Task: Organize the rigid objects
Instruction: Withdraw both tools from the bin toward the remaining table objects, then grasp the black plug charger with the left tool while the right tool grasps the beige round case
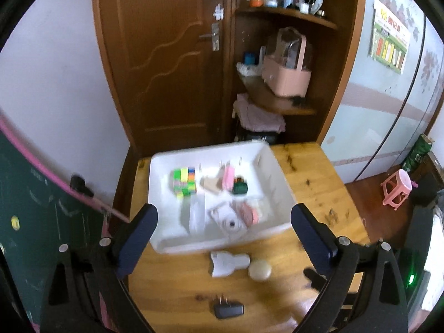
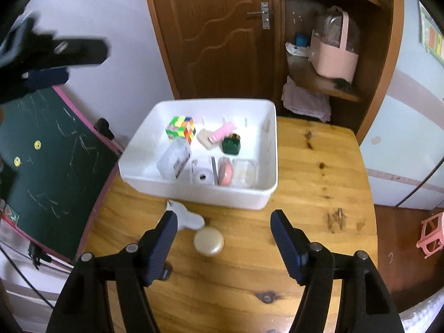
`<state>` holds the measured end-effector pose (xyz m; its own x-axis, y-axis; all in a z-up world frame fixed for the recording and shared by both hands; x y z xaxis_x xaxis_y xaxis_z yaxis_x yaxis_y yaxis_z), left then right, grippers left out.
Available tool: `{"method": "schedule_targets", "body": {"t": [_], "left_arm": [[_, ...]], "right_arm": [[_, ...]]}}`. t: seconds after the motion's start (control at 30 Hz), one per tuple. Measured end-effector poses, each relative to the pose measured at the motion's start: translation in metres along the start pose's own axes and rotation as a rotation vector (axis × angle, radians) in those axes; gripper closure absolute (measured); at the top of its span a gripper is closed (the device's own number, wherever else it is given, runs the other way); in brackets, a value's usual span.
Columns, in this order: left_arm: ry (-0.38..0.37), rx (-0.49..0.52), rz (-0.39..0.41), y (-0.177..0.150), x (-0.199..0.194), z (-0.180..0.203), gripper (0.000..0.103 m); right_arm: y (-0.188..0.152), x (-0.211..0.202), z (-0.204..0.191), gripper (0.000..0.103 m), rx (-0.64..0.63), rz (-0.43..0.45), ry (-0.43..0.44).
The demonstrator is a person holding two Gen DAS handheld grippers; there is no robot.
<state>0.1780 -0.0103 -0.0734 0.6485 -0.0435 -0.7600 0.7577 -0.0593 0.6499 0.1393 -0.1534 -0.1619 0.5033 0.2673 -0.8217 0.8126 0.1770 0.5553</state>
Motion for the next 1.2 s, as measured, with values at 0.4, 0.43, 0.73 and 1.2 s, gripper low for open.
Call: {"method": "schedule_targets", "body": {"t": [0.4, 0.43, 0.73, 1.2], "left_arm": [[0.026, -0.118, -0.225, -0.145, 0.048, -0.012, 0.003], [0.023, -0.122, -0.238, -0.153, 0.052, -0.013, 0.003], [0.000, -0.092, -0.341, -0.222, 0.096, -0.001, 0.003], [0.028, -0.037, -0.372, -0.245, 0.133, 0.012, 0.003]], "right_arm": [[-0.050, 0.049, 0.001, 0.033, -0.057, -0.069, -0.007], [-0.054, 0.056, -0.001, 0.033, -0.065, -0.075, -0.001], [-0.078, 0.103, -0.018, 0.033, -0.098, -0.152, 0.041], [-0.078, 0.158, -0.027, 0.033, -0.094, -0.197, 0.035]]}}
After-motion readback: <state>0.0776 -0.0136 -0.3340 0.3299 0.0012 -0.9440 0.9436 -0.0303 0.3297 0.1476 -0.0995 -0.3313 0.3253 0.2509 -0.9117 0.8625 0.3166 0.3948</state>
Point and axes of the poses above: each gripper's, at about its wrist camera, not at the fingertips, and x roughly the way its jaws point, z to its right, y to its top, the point moved 9 cm from there along x, roughly the way its jaws point, and after that the axes turned 2 degrees about x, right-handed, at the moved point
